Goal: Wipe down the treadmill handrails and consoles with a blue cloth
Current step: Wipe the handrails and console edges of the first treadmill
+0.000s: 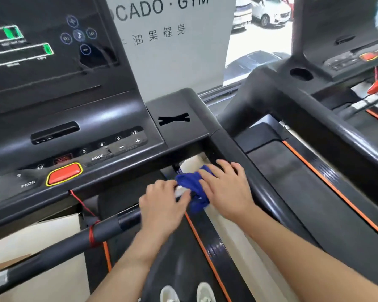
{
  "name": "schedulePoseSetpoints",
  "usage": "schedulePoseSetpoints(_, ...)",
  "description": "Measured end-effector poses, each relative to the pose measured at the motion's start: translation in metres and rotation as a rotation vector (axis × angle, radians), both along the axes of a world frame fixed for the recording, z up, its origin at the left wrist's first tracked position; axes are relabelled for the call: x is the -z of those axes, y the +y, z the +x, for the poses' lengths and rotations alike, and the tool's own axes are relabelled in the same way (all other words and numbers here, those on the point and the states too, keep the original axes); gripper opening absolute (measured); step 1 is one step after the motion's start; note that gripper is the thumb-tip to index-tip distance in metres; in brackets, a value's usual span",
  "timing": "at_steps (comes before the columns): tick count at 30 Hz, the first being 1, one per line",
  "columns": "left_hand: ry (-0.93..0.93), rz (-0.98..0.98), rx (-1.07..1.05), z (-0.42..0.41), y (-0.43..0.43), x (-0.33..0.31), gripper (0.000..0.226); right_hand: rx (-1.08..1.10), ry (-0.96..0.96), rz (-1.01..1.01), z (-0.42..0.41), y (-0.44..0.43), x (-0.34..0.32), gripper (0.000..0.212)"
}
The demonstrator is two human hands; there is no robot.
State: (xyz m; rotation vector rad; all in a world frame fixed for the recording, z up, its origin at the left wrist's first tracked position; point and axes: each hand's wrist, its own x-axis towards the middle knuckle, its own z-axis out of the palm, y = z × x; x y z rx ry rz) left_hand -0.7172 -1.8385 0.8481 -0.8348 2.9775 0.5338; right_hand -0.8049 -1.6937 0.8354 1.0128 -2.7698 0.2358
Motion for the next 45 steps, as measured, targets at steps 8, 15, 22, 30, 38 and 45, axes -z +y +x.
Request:
schedulePoseSetpoints(8, 0.412, 0.523, -0.266, -0.022, 0.021, -0.003, 0.006, 0.206, -0.69, -0.723, 0.008, -0.003, -0.012, 0.03)
schedulePoseSetpoints(15, 0.719, 0.699, -0.471, 0.004, -0.014, -0.021, 0.011, 0.324, -1.024, -1.075, -0.013, -0.004, -0.045, 0.015)
schedulePoseSetpoints(22, 0.33, 0.154, -0.109, 0.007, -0.02, -0.005, 0.013, 0.085, -0.088, 0.036, -0.039, -0.002, -0.048, 0.027)
schedulePoseSetpoints(30, 0.114, -0.17, -0.085, 0.079, -0.06, 0.009, 0.032, -0.215, 0.007, 0.173, 0.014, -0.065, 0.005, 0.032)
schedulePoseSetpoints(38, -0.023, -0.139, -0.079, 0.153, -0.11, 0.008, 0.051, -0.525, -0.074, -0.051, 0.107, -0.165, 0.007, 0.037)
schedulePoseSetpoints(45, -0.018, -0.033, -0.023, 0.15, -0.133, 0.006, 0.059, -0.216, 0.128, 0.311, -0.004, -0.07, 0.002, 0.023)
